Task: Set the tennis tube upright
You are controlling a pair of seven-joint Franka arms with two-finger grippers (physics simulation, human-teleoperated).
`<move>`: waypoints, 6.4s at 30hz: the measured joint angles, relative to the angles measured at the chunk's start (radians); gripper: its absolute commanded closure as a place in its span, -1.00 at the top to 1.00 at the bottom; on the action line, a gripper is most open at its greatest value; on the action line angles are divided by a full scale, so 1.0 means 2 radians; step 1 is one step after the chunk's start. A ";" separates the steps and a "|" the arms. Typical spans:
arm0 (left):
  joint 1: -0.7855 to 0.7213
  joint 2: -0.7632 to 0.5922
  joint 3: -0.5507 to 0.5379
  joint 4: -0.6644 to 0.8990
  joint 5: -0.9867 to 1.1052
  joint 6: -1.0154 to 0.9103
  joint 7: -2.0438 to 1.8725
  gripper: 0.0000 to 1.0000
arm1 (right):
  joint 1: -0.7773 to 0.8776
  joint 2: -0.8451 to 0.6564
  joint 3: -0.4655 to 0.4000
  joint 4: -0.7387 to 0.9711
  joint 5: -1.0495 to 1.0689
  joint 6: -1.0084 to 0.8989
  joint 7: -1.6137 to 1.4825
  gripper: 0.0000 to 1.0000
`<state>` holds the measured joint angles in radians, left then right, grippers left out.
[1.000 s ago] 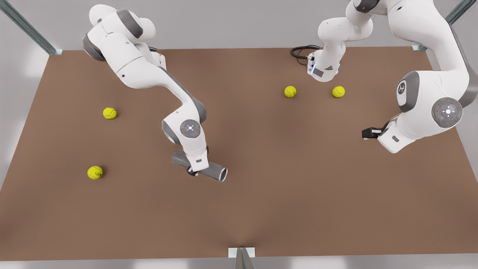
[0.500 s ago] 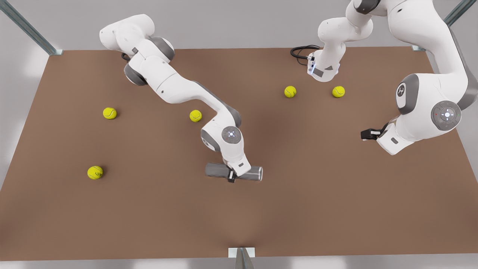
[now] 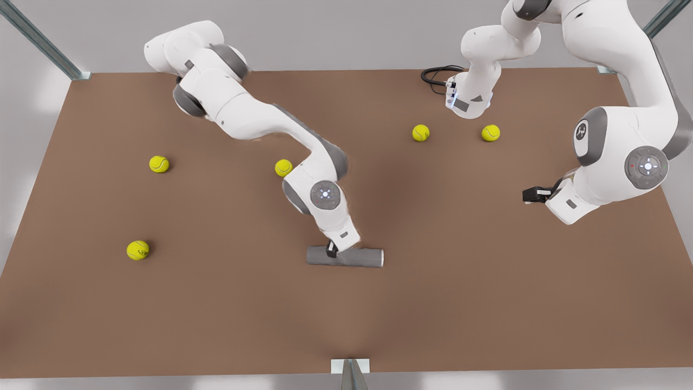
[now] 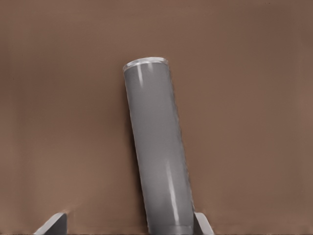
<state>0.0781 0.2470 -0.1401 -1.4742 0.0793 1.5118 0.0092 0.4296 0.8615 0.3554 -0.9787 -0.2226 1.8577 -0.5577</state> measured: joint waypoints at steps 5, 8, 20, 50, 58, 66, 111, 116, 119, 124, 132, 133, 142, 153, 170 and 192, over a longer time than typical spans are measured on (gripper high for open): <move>0.029 0.072 0.001 0.005 -0.119 0.032 0.007 1.00 | -0.175 -0.272 -0.056 -0.147 0.019 -0.181 0.255 1.00; 0.037 0.151 0.003 0.005 -0.240 0.075 0.123 1.00 | -0.190 -0.366 -0.104 -0.272 0.048 -0.140 0.285 1.00; -0.034 0.310 -0.053 -0.045 -0.605 0.231 0.289 1.00 | -0.274 -0.315 -0.106 -0.218 0.086 -0.103 0.316 1.00; -0.050 0.377 -0.119 -0.004 -0.717 0.340 0.288 1.00 | -0.267 -0.290 -0.077 -0.205 0.066 -0.128 0.320 1.00; -0.076 0.378 -0.126 -0.003 -0.726 0.348 0.285 1.00 | -0.274 -0.271 -0.079 -0.193 0.064 -0.059 0.318 1.00; -0.079 0.378 -0.126 -0.003 -0.741 0.354 0.287 0.21 | -0.275 -0.271 -0.079 -0.193 0.064 -0.050 0.319 1.00; -0.074 0.288 -0.090 -0.057 -0.719 0.336 0.258 -0.57 | -0.238 -0.257 -0.078 -0.199 0.031 -0.054 0.317 1.00; -0.064 0.254 -0.087 -0.064 -0.682 0.319 0.193 -0.57 | -0.236 -0.257 -0.079 -0.199 0.032 -0.068 0.319 1.00; -0.060 0.239 -0.086 -0.063 -0.655 0.318 0.158 -0.57 | -0.238 -0.258 -0.079 -0.195 0.031 -0.068 0.319 1.00; -0.060 0.216 -0.075 -0.062 -0.607 0.318 0.089 -0.57 | -0.238 -0.257 -0.081 -0.195 0.031 -0.068 0.319 1.00; -0.060 0.185 0.004 -0.008 -0.514 0.173 -0.010 -0.57 | -0.238 -0.257 -0.083 -0.194 0.031 -0.068 0.319 1.00; -0.060 0.184 0.008 -0.002 -0.498 0.162 -0.017 -0.57 | -0.238 -0.258 -0.083 -0.194 0.031 -0.068 0.319 1.00; -0.060 0.177 0.018 0.046 -0.381 0.122 -0.107 -0.57 | -0.240 -0.258 -0.083 -0.194 0.031 -0.068 0.318 1.00; -0.065 0.140 0.014 0.068 -0.203 0.121 -0.202 -0.57 | -0.240 -0.258 -0.083 -0.195 0.031 -0.068 0.318 1.00; -0.075 0.127 0.013 0.045 -0.012 0.136 -0.272 -0.57 | -0.240 -0.258 -0.083 -0.195 0.031 -0.068 0.319 1.00; -0.076 0.140 0.013 0.041 -0.007 0.144 -0.271 1.00 | -0.238 -0.257 -0.083 -0.195 0.032 -0.068 0.319 1.00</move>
<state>-0.0737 0.5278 -0.1135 -1.3929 0.0650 1.7996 -0.5323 -0.0458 0.3468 0.1902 -1.3683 -0.1581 1.7211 0.0798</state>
